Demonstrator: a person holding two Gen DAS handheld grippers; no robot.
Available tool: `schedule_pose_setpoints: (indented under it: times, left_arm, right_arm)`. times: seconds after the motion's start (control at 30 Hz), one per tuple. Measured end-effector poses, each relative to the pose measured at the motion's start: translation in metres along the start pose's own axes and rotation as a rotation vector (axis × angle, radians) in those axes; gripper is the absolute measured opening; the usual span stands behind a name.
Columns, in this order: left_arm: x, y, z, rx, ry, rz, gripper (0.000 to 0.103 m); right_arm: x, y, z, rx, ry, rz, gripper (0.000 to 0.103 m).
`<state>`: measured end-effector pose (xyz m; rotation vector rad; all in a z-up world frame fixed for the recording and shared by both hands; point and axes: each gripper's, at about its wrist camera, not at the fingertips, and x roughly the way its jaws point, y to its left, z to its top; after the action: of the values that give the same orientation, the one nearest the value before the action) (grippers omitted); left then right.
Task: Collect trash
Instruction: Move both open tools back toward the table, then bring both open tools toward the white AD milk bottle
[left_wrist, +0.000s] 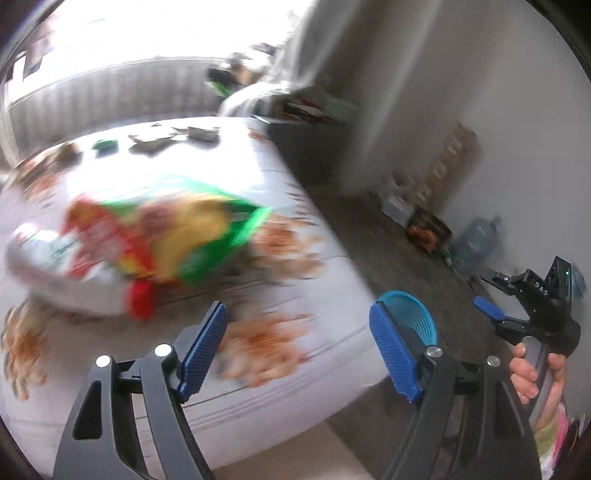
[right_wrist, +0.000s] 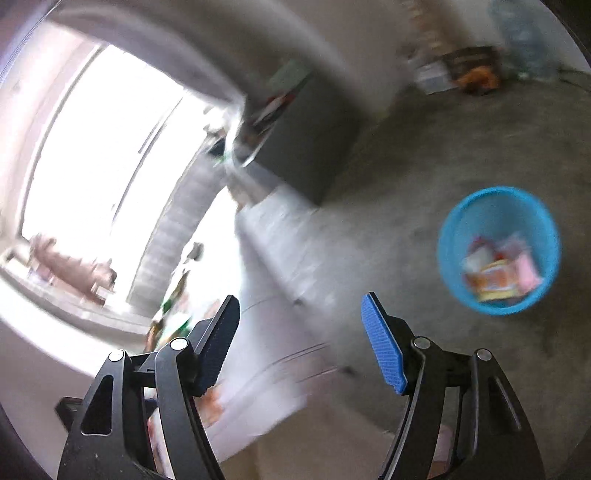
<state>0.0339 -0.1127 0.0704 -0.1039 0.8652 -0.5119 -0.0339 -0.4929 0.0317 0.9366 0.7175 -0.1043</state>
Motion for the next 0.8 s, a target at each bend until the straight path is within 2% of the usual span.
schedule_pose_setpoints:
  times: [0.07,0.23,0.3,0.37,0.57,0.63,0.8]
  left_arm:
    - [-0.010,0.024,-0.008,-0.042,-0.018,0.014,0.077]
    - [-0.027,0.069,-0.019,-0.109,-0.049,0.061,0.077]
    - [-0.031,0.081,-0.019,-0.135,-0.069,0.064,0.077]
    - [-0.035,0.095,-0.020,-0.167,-0.088,0.065,0.077]
    - [-0.036,0.129,-0.025,-0.236,-0.096,0.067,0.077]
    - [-0.035,0.137,-0.027,-0.250,-0.095,0.066,0.077]
    - [-0.033,0.162,-0.030,-0.297,-0.096,0.068,0.077]
  right_arm:
    - [0.019,0.024,-0.006,-0.031,0.055,0.051,0.065]
    - [0.086,0.090,-0.028,-0.075,0.259,0.220,0.066]
    - [0.111,0.115,-0.037,-0.078,0.332,0.256,0.066]
    - [0.135,0.130,-0.045,-0.080,0.396,0.263,0.067]
    - [0.203,0.152,-0.071,0.010,0.562,0.208,0.069]
    - [0.214,0.164,-0.077,-0.003,0.599,0.189,0.069]
    - [0.214,0.188,-0.074,-0.033,0.621,0.237,0.069]
